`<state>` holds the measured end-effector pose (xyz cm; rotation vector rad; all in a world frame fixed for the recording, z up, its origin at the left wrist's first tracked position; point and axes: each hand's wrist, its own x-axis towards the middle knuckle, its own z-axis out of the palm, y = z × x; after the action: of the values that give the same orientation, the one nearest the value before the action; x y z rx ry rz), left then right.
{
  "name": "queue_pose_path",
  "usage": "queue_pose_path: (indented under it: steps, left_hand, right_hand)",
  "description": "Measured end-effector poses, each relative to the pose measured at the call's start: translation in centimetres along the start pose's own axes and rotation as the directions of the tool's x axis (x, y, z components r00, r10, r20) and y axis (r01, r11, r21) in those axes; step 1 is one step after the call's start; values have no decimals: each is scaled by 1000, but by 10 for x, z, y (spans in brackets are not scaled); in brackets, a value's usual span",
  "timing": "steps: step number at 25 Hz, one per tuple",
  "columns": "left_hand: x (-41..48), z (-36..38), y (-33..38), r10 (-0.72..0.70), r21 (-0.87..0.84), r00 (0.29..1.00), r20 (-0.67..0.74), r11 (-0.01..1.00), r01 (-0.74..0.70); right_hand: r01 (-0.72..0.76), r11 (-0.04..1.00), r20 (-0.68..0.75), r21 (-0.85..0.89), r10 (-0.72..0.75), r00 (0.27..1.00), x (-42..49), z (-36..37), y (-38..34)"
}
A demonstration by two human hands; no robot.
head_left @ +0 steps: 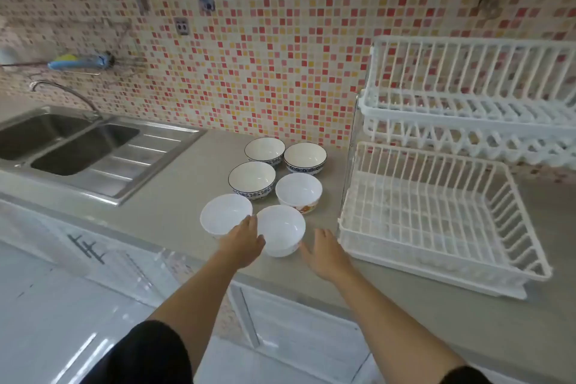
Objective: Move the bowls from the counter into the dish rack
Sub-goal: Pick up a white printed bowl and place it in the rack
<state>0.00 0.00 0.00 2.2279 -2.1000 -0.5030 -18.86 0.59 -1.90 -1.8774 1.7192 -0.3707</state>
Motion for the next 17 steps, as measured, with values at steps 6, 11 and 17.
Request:
queue_pose_path:
  steps: [6, 11, 17]
  left_hand:
    - [63, 8, -3, 86, 108, 996, 1, 991, -85]
    - [113, 21, -1, 124, 126, 989, 81, 983, -133]
    - [125, 23, -3, 172, 191, 985, 27, 966, -174]
  right_hand:
    - [-311, 913, 112, 265, 291, 950, 42, 48, -6]
    - [-398, 762, 123, 510, 394, 911, 69, 83, -8]
    - [-422, 653, 97, 629, 472, 876, 58, 77, -2]
